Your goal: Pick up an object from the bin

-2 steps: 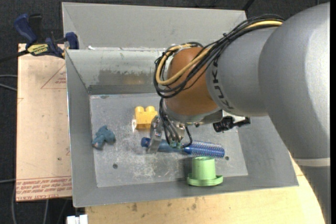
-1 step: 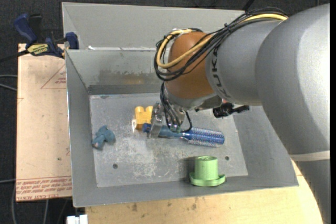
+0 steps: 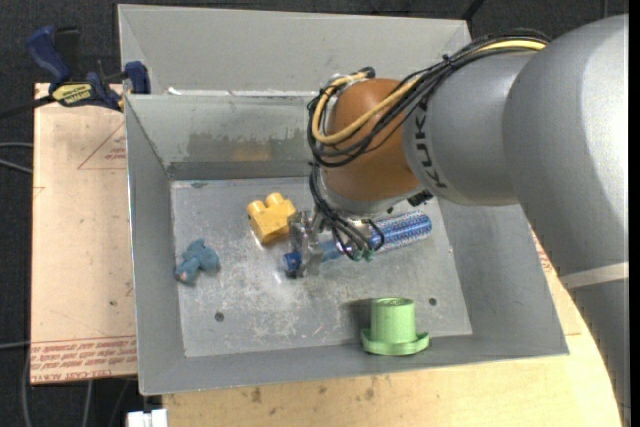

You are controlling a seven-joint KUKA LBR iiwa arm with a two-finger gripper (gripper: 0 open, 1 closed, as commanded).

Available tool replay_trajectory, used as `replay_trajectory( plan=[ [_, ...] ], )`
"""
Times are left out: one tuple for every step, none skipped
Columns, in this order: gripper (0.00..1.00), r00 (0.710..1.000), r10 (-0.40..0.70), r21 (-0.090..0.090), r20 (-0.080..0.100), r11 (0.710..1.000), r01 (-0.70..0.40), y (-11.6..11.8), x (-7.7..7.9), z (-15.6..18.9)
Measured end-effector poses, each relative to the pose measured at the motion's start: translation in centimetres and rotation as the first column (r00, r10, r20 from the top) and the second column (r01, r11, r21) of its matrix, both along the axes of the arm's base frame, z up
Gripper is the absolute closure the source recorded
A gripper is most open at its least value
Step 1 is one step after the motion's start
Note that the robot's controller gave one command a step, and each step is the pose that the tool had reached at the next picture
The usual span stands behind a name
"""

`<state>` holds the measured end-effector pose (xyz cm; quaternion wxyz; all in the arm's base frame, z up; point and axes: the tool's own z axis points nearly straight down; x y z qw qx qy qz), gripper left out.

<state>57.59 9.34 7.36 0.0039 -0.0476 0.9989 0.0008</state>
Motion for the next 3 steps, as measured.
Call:
replay_trajectory(
  plan=[
    [1.00, 1.000, -0.002, 0.001, 0.000, 1.000, 0.002, 0.0, 0.0, 0.0],
    [1.00, 0.881, 0.474, -0.001, -0.006, 0.881, -0.474, -0.8, 4.4, 6.4],
    [1.00, 0.892, 0.452, -0.005, 0.003, 0.892, -0.452, -1.1, 5.4, 16.8]
  ],
)
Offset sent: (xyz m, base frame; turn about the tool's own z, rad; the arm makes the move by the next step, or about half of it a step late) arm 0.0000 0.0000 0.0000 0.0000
